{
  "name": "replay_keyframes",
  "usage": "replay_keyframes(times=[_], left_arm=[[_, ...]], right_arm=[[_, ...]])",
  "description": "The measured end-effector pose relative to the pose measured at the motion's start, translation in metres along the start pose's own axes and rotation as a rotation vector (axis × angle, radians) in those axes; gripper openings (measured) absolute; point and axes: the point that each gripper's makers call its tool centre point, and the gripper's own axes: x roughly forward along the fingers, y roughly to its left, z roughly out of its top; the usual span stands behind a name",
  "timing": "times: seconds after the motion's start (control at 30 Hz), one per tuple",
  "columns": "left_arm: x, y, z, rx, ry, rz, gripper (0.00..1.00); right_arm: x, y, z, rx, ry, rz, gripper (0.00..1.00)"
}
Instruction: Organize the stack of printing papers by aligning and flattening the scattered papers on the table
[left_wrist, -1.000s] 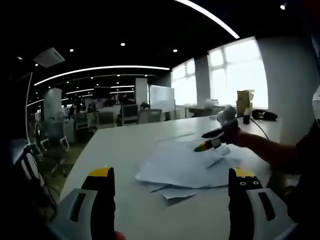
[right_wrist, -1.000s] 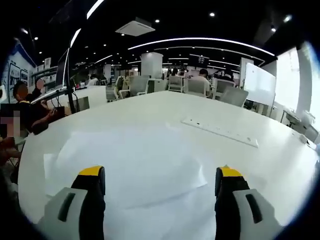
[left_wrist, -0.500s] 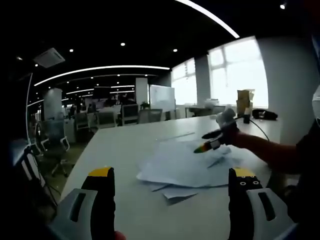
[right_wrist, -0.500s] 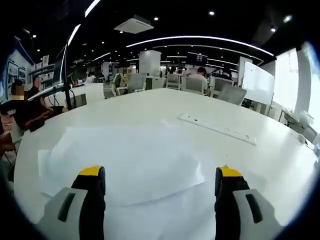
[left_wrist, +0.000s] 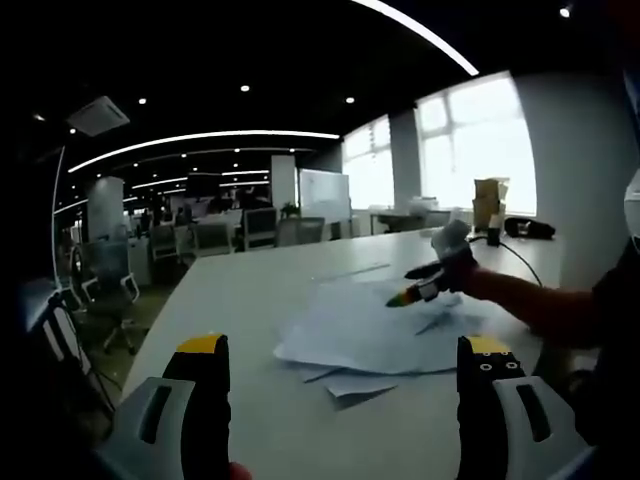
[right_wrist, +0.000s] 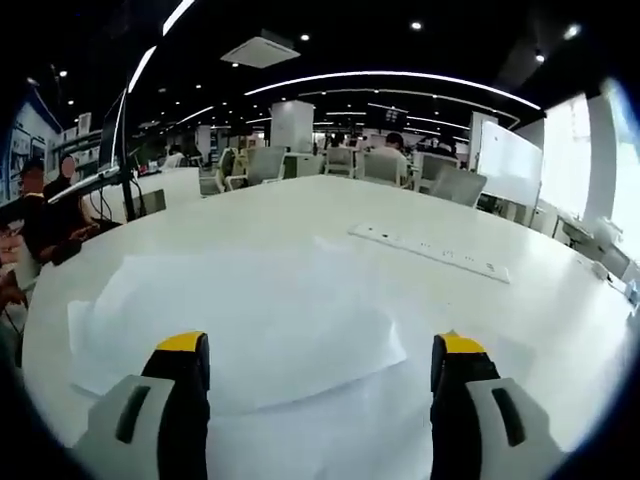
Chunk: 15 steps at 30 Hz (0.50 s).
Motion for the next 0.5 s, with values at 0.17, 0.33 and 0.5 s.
replay_keyframes(times=[0.17,0.33,0.5], left_arm=[[-0.0014,0.0009,-0.0022,-0.006,0.000,0.002,0.97],[-0.0007,-0.0021,-0.0060,-0.002,0.013,-0.008,0.97],[-0.0009,-0.0017,-0.0041,-0.007,0.003,-0.009,0.97]], right_arm=[[0.0043,-0.0011,-0.0036,-0.002,0.010,0.001,0.87],[0.0054,-0.0009,-0.0036,0.017,0.004,0.007,0.85],[0.0049,0.0037,-0.0081,0.019,0.012,0.017,0.86]])
